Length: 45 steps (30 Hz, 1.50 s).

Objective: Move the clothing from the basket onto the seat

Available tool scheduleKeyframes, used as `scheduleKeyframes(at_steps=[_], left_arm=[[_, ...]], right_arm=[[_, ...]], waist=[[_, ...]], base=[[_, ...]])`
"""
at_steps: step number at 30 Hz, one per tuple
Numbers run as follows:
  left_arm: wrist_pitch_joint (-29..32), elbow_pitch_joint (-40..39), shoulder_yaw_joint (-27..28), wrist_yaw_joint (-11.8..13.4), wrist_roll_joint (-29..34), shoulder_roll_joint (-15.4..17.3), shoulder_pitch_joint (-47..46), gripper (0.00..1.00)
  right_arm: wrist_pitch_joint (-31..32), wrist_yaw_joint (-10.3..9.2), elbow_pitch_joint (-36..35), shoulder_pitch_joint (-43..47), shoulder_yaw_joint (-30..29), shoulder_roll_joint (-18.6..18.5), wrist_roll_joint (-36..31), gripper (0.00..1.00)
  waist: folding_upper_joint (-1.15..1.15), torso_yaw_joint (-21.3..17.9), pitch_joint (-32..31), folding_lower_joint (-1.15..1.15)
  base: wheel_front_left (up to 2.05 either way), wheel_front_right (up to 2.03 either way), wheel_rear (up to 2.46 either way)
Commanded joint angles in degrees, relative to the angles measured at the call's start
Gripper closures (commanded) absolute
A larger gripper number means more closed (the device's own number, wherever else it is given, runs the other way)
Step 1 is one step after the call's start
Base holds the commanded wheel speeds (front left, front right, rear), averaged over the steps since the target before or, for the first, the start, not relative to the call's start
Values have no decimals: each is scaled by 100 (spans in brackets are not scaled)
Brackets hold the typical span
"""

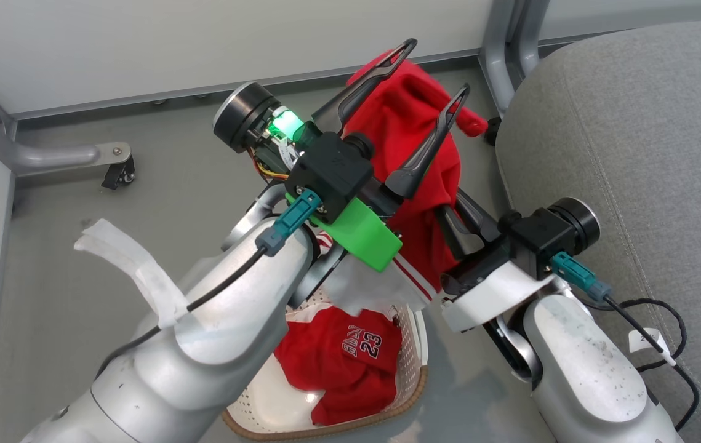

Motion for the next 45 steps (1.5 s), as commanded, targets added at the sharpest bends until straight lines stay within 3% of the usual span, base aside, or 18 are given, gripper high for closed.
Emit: scheduleKeyframes(at_steps=[1, 13, 33, 45], left_arm=[[-24, 15, -10, 21, -10, 28, 94, 0], [31, 25, -143, -25, -106, 103, 233, 0], [184, -9, -498, -105, -93, 177, 322, 0], [210, 250, -670, -171, -154, 271, 427, 0]], right_arm=[[-17, -2, -12, 67, -21, -18, 44, 100], [-17, -2, -47, 231, -323, -18, -104, 100], [-17, -4, -508, 702, -1646, -14, -483, 100], [-17, -4, -788, 1085, -2418, -14, -524, 100]], waist=[[46, -4, -8, 0], [46, -221, 108, 0], [46, -1488, 584, 0], [46, -1830, 784, 0]], base=[[0, 0, 0], [0, 0, 0], [0, 0, 0], [0, 0, 0]])
